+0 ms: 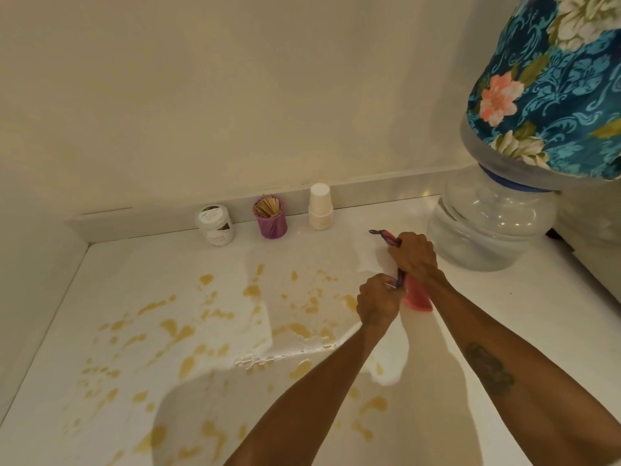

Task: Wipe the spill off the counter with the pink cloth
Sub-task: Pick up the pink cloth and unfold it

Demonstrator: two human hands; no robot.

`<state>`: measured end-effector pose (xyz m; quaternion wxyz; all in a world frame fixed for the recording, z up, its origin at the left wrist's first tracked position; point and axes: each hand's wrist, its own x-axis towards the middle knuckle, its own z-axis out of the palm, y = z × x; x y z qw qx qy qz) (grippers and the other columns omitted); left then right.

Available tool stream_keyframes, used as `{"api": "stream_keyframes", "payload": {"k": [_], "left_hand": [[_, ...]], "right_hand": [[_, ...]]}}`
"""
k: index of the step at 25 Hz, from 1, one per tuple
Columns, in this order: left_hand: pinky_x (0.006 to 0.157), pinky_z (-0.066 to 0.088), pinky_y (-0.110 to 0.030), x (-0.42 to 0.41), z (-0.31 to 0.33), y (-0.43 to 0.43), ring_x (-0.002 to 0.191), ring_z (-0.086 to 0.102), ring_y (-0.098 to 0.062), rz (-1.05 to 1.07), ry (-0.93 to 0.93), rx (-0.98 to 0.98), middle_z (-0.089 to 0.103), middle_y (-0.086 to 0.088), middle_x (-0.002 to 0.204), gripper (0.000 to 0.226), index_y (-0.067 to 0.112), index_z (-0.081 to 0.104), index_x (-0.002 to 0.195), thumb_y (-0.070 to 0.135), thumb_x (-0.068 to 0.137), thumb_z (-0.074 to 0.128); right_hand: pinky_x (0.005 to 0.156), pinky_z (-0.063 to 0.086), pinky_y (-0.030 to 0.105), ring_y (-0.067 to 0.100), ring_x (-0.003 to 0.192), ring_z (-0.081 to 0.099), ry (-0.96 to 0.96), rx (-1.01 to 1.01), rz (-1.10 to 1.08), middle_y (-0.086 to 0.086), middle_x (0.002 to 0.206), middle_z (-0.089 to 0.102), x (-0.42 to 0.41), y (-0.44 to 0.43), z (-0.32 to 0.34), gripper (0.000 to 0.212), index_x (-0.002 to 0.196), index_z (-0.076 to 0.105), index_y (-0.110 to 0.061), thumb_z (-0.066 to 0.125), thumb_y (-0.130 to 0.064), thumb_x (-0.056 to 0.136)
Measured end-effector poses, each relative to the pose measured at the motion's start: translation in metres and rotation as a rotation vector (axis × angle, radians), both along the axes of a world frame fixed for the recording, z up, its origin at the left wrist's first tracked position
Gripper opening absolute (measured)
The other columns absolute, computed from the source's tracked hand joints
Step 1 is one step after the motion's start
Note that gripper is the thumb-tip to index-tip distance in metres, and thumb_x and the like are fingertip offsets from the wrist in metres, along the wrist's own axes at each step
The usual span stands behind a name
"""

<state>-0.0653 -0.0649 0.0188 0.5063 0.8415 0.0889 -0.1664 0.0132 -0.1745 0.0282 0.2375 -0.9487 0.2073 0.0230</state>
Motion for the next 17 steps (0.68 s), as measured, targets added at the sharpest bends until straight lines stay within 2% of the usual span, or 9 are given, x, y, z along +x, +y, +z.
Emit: {"api": "stream_keyframes", "payload": {"k": [2,5,7,9,11,12,14,16,17], "left_hand": [[0.083,0.054,-0.035,0.005,0.010,0.008,0.100,0.070,-0.024,-0.034,-0.044,0.047,0.076,0.003,0.106,0.027,0.029,0.073,0.102,0.037,0.076,0.068],[0.076,0.048,-0.032,0.021,0.033,0.028,0.098,0.067,-0.026,-0.106,-0.210,0.164,0.073,0.000,0.104,0.025,0.029,0.074,0.098,0.035,0.077,0.062],[0.072,0.044,-0.032,0.037,0.047,0.041,0.095,0.064,-0.027,-0.183,-0.399,0.297,0.067,-0.004,0.104,0.023,0.024,0.074,0.100,0.032,0.084,0.060],[0.068,0.044,-0.033,0.057,0.058,0.050,0.089,0.063,-0.026,-0.233,-0.566,0.458,0.064,-0.005,0.101,0.019,0.022,0.073,0.101,0.019,0.090,0.058],[0.062,0.041,-0.032,0.075,0.069,0.054,0.081,0.066,-0.025,-0.277,-0.703,0.595,0.068,-0.002,0.094,0.020,0.022,0.073,0.097,0.012,0.091,0.057],[0.061,0.038,-0.032,0.082,0.073,0.056,0.078,0.068,-0.024,-0.296,-0.750,0.659,0.071,0.000,0.089,0.021,0.022,0.073,0.094,0.012,0.091,0.055],[0.060,0.030,-0.032,0.090,0.074,0.062,0.071,0.069,-0.023,-0.323,-0.812,0.757,0.073,0.000,0.080,0.020,0.023,0.070,0.091,0.013,0.091,0.053],[0.060,0.028,-0.031,0.094,0.061,0.074,0.068,0.069,-0.025,-0.354,-0.831,0.793,0.074,-0.002,0.075,0.017,0.022,0.068,0.090,0.016,0.092,0.053],[0.060,0.030,-0.031,0.093,0.050,0.081,0.069,0.069,-0.027,-0.367,-0.810,0.788,0.074,-0.004,0.076,0.017,0.022,0.069,0.093,0.018,0.094,0.052]], "right_hand": [[0.064,0.045,0.031,0.038,0.088,0.065,-0.094,0.069,-0.066,0.017,0.092,0.067,0.000,-0.005,0.010,0.029,0.105,0.066,-0.003,0.058,-0.029,0.096],[0.094,0.047,0.048,0.046,0.117,0.057,-0.190,0.194,-0.134,0.025,0.124,0.062,-0.004,-0.010,0.031,0.049,0.143,0.044,-0.013,0.057,-0.028,0.098],[0.105,0.041,0.049,0.044,0.123,0.053,-0.168,0.176,-0.069,0.022,0.132,0.061,-0.005,-0.013,0.039,0.058,0.151,0.037,-0.020,0.056,-0.019,0.096],[0.105,0.041,0.043,0.038,0.120,0.056,-0.180,0.131,-0.027,0.018,0.128,0.066,-0.007,-0.017,0.045,0.044,0.138,0.058,-0.017,0.054,-0.015,0.094],[0.094,0.049,0.038,0.031,0.100,0.063,-0.315,0.166,-0.096,0.018,0.108,0.074,-0.011,-0.014,0.049,0.027,0.106,0.076,-0.010,0.052,-0.014,0.093],[0.087,0.049,0.034,0.028,0.088,0.062,-0.396,0.192,-0.143,0.019,0.099,0.073,-0.016,-0.010,0.051,0.026,0.094,0.077,-0.008,0.052,-0.014,0.092],[0.082,0.039,0.026,0.025,0.082,0.057,-0.512,0.191,-0.242,0.016,0.102,0.070,-0.030,0.008,0.050,0.027,0.097,0.076,-0.009,0.051,-0.018,0.094],[0.084,0.040,0.032,0.034,0.091,0.059,-0.522,0.207,-0.308,0.016,0.109,0.068,-0.050,0.034,0.035,0.027,0.111,0.072,-0.012,0.050,-0.021,0.098],[0.089,0.043,0.037,0.039,0.099,0.061,-0.461,0.240,-0.315,0.018,0.111,0.068,-0.061,0.049,0.022,0.028,0.117,0.068,-0.013,0.050,-0.023,0.099]]}}
